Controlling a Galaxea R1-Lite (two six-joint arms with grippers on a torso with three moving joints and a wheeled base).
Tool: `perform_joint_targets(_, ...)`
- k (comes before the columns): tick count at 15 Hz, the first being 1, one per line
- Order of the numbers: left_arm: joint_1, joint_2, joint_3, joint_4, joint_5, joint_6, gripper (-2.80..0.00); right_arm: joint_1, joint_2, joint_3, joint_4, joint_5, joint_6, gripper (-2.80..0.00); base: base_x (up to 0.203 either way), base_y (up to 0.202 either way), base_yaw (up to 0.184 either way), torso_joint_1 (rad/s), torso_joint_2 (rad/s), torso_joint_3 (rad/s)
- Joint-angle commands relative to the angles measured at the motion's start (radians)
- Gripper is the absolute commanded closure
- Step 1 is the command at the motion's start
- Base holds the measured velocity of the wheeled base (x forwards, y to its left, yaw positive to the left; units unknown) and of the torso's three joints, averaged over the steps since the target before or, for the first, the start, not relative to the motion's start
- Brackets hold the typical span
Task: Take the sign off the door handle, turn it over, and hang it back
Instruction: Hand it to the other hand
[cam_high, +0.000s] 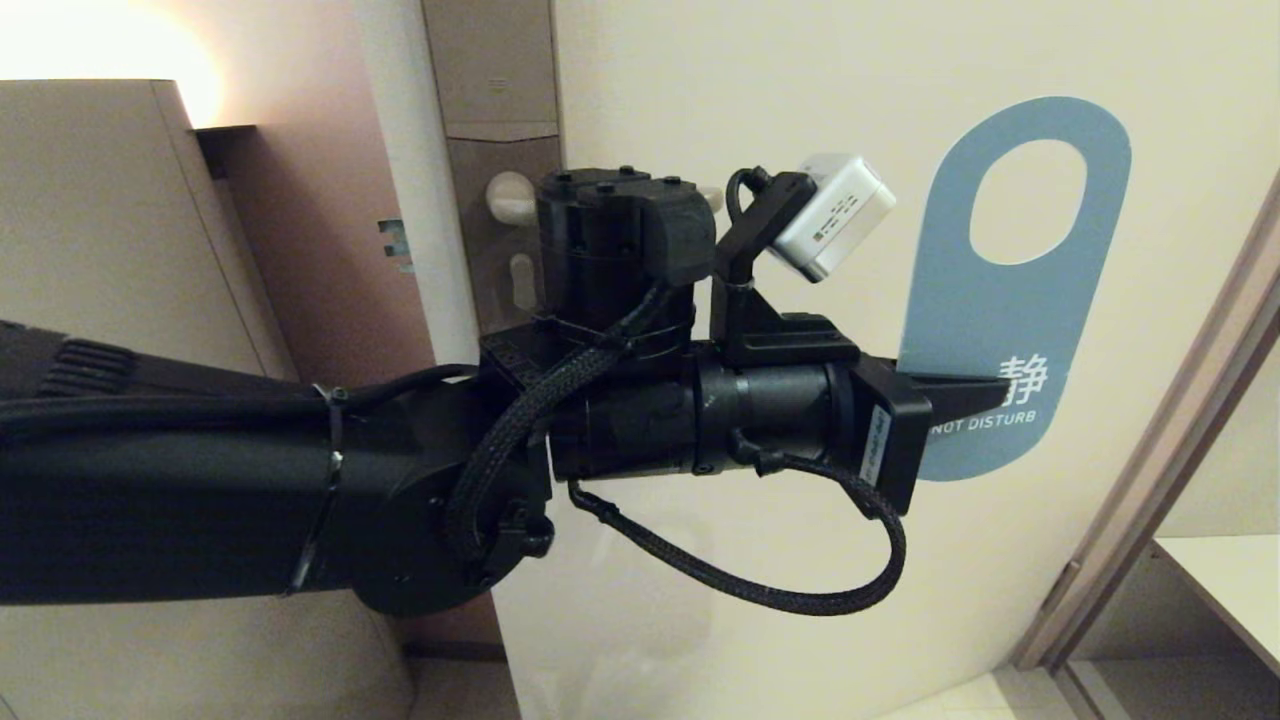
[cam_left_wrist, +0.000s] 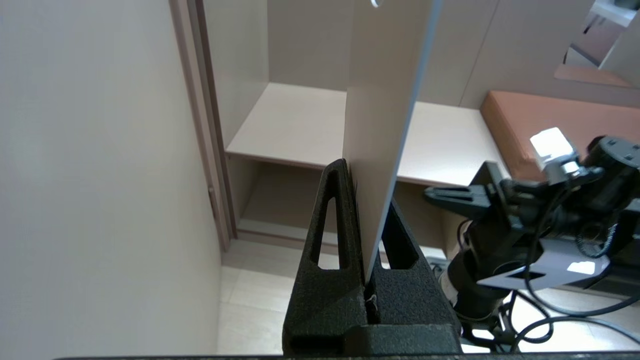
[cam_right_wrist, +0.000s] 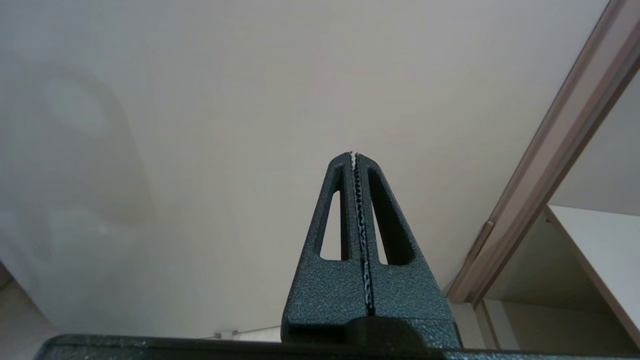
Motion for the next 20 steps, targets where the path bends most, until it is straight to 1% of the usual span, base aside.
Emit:
perform_joint_targets(1, -0.009, -0.033, 0.022, -0.004, -0.001, -0.001, 0.0, 0.0, 0.001, 0.0, 0.0, 0.0, 0.002, 0.0, 0.0, 0.0, 0.0, 0.0, 0.0, 0.0)
perform_joint_targets(7, -0.051, -0.112, 0.185, -0.007, 0.001, 0.001, 0.0, 0.0, 0.001, 0.0, 0.0, -0.001, 0.002, 0.0, 0.0, 0.0, 0.0, 0.0, 0.0, 0.0)
perform_joint_targets(11, -0.054, -0.129, 0.193, -0.007, 0.011, 0.001, 0.0, 0.001, 0.001, 0.0, 0.0, -0.002, 0.005, 0.0, 0.0, 0.0, 0.0, 0.0, 0.0, 0.0)
perform_joint_targets(12, -0.053, -0.144, 0.211, -0.007, 0.024, 0.002, 0.0, 0.0, 0.001, 0.0, 0.0, -0.001, 0.005, 0.0, 0.0, 0.0, 0.0, 0.0, 0.0, 0.0)
perform_joint_targets(14, -0.047, -0.198, 0.256, -0.007, 0.081, 0.002, 0.0, 0.0, 0.001, 0.0, 0.0, -0.001, 0.005, 0.0, 0.0, 0.0, 0.0, 0.0, 0.0, 0.0)
perform_joint_targets(15, -0.038, -0.225, 0.279, -0.006, 0.1, 0.004, 0.0, 0.0, 0.001, 0.0, 0.0, -0.002, 0.005, 0.0, 0.0, 0.0, 0.0, 0.0, 0.0, 0.0)
perform_joint_targets(20, -0.005, -0.292, 0.319, -0.002, 0.109, 0.016, 0.0, 0.0, 0.001, 0.0, 0.0, -0.001, 0.005, 0.0, 0.0, 0.0, 0.0, 0.0, 0.0, 0.0)
